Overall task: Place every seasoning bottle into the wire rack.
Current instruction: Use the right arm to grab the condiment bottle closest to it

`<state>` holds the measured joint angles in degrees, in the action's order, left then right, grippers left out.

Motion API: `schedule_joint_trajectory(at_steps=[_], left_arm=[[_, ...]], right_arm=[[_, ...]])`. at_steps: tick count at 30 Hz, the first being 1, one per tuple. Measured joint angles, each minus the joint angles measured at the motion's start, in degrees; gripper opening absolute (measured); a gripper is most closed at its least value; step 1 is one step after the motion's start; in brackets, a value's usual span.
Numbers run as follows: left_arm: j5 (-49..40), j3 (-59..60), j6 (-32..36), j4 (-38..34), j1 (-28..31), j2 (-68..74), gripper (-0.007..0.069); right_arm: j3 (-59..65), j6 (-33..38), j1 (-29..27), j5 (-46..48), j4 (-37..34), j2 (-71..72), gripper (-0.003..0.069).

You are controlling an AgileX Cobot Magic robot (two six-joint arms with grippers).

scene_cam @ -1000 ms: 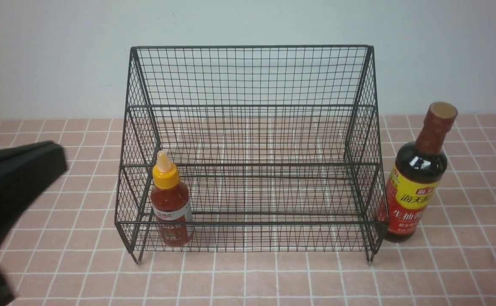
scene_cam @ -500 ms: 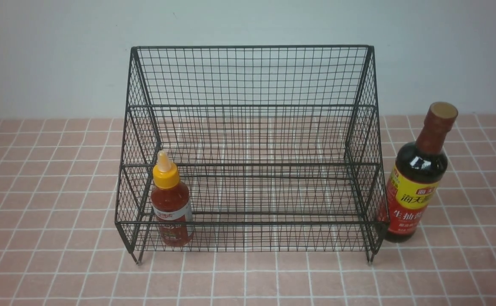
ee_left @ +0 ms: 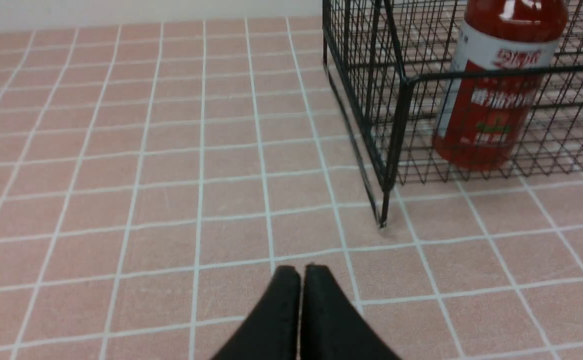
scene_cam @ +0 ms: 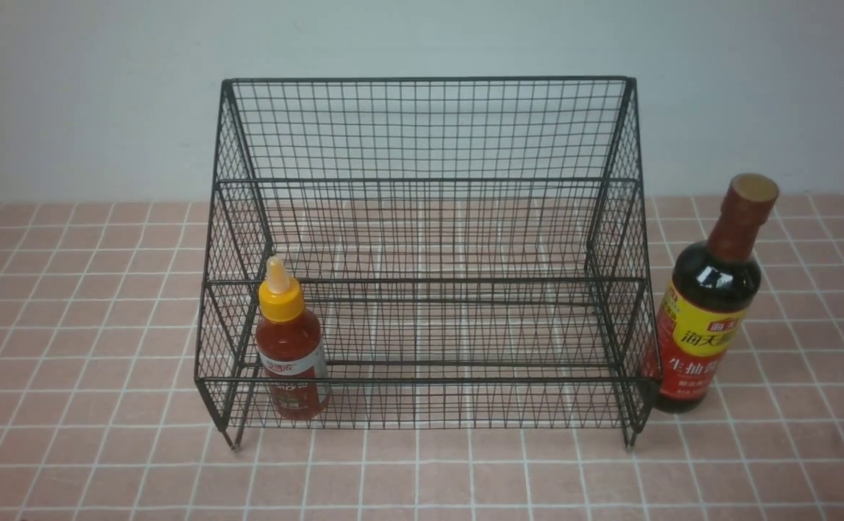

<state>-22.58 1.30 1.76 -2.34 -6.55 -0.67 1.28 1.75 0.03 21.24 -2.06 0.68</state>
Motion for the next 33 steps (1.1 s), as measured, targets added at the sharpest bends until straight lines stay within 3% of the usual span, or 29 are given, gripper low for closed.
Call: schedule_joint_trajectory(at_steps=[33], left_arm=[[0.3, 0.1, 0.3, 0.0, 0.0, 0.0, -0.0007]], right_arm=[[0.0, 0.0, 0.0, -0.3, -0.7, 0.0, -0.0011]])
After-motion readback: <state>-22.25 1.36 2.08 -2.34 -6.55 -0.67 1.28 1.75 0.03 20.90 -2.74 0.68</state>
